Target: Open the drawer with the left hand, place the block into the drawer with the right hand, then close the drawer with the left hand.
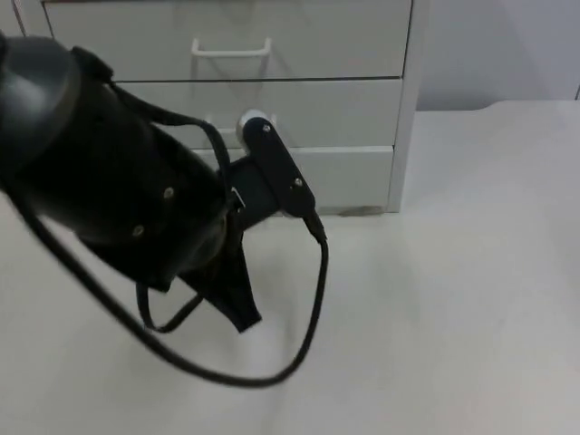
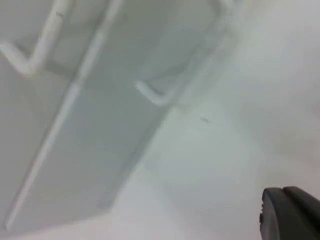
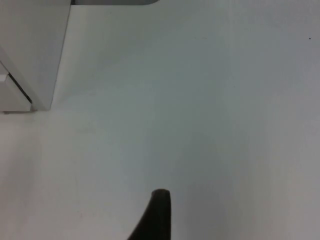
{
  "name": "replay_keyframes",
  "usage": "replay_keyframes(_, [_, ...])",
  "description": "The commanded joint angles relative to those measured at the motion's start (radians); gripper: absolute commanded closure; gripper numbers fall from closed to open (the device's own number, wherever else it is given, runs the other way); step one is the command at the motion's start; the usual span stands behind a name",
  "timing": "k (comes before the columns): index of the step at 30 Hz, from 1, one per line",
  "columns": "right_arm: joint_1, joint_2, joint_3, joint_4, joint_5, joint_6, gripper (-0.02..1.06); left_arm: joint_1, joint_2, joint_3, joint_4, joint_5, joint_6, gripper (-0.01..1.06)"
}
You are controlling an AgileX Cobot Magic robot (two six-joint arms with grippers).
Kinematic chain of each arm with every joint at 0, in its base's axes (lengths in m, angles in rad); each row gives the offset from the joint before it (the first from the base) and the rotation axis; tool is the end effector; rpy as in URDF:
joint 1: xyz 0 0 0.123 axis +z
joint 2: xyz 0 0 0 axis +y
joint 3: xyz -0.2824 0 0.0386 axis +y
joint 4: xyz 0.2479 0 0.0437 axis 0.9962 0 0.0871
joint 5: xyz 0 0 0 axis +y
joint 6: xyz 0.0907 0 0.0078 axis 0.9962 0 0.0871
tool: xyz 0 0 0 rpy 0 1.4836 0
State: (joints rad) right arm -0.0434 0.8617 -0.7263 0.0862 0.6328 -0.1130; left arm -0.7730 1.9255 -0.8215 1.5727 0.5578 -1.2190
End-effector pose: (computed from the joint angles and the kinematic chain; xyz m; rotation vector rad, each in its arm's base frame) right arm 0.1676 -0.0026 0.3151 -0.0274 2.2488 0.0106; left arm 0.2668 -0.1927 0.1071 1.1345 2.1680 0.5386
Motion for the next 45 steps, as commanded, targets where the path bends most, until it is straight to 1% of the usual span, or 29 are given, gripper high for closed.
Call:
replay_keyframes(1, [-0.005,-0.005,0.002,-0.006,-0.01,-0.004,0.24,-0.038,-0.064,0.039,-0.082,0.008,0.0,1.05])
replay_keyframes(3, [-0.005,-0.005,0.002,-0.006,-0.006,-0.004,0.24,-0.061,-0.104,0.06,-0.133,0.002,0.02,1.05])
replay_keyframes(5, [-0.005,-0.005,0.002,-0.004,-0.002,-0.004,0.24,-0.078,-0.155,0.074,-0.223,0.0,0.079,1.05])
replay_keyframes(6, [-0.005,-0.005,0.002,-0.004,-0.002,-0.004,0.24,-0.078,-0.155,0.074,-0.223,0.0,0.079,1.05])
replay_keyframes(8, [-0.005,-0.005,0.002,-0.002,-0.002,-0.004,0.24,-0.078,-0.209,0.078,-0.279,-0.023,0.133,1.05])
replay_keyframes(11, [-0.005,-0.005,0.002,0.003,-0.001,-0.004,0.24,-0.073,-0.25,0.078,-0.308,-0.017,0.158,1.05])
replay_keyframes(14, [-0.005,-0.005,0.002,0.005,0.004,-0.004,0.24,-0.042,-0.321,0.078,-0.394,-0.014,0.214,1.05])
replay_keyframes(16, [-0.005,-0.005,0.002,0.005,0.005,-0.004,0.24,0.001,-0.374,0.078,-0.475,-0.027,0.277,1.05])
replay_keyframes(17, [-0.005,-0.005,0.002,0.005,0.005,-0.004,0.24,0.037,-0.405,0.078,-0.518,-0.038,0.307,1.05])
replay_keyframes(18, [-0.005,-0.005,0.002,0.005,0.005,-0.004,0.24,0.037,-0.405,0.078,-0.518,-0.038,0.307,1.05])
replay_keyframes(20, [-0.005,-0.005,0.002,0.005,0.005,-0.004,0.24,0.116,-0.463,0.078,-0.612,-0.065,0.387,1.05])
replay_keyframes(23, [-0.005,-0.005,0.002,0.007,0.006,-0.004,0.24,0.276,-0.556,0.078,-0.788,-0.106,0.508,1.05])
replay_keyframes(24, [-0.005,-0.005,0.002,0.007,0.006,-0.004,0.24,0.276,-0.556,0.078,-0.788,-0.106,0.508,1.05])
replay_keyframes(25, [-0.005,-0.005,0.002,0.007,0.006,-0.004,0.24,0.294,-0.565,0.078,-0.823,-0.109,0.532,1.05])
replay_keyframes(27, [-0.005,-0.005,0.002,0.015,0.006,-0.004,0.24,0.401,-0.619,0.078,-0.962,-0.113,0.626,1.05])
replay_keyframes(28, [-0.005,-0.005,0.002,0.024,0.006,-0.007,0.24,0.469,-0.651,0.078,-1.058,-0.113,0.706,1.05])
replay_keyframes(29, [-0.005,-0.005,0.002,0.024,0.006,-0.007,0.24,0.469,-0.651,0.078,-1.058,-0.113,0.706,1.05])
replay_keyframes(30, [-0.005,-0.005,0.002,0.024,0.006,-0.011,0.24,0.518,-0.673,0.078,-1.131,-0.113,0.748,1.05])
replay_keyframes(32, [-0.005,-0.005,0.002,0.024,0.006,-0.011,0.24,0.607,-0.714,0.078,-1.267,-0.113,0.866,1.05])
replay_keyframes(33, [-0.005,-0.005,0.002,0.024,0.006,-0.011,0.24,0.62,-0.72,0.078,-1.304,-0.11,0.9,1.05])
replay_keyframes(36, [-0.005,-0.005,0.002,0.024,0.006,-0.011,0.24,0.716,-0.766,0.078,-1.488,-0.093,1.08,1.05])
replay_keyframes(37, [-0.005,-0.005,0.002,0.024,0.006,-0.011,0.24,0.716,-0.766,0.078,-1.488,-0.093,1.08,1.05])
replay_keyframes(39, [-0.005,-0.005,0.002,0.024,0.006,-0.011,0.24,0.753,-0.783,0.078,-1.587,-0.083,1.167,1.05])
replay_keyframes(41, [-0.005,-0.005,0.002,0.024,0.006,-0.011,0.24,0.776,-0.794,0.078,-1.652,-0.07,1.236,1.05])
replay_keyframes(45, [-0.001,-0.005,0.002,0.031,0.006,-0.013,0.24,0.774,-0.804,0.078,-1.694,-0.042,1.278,1.05])
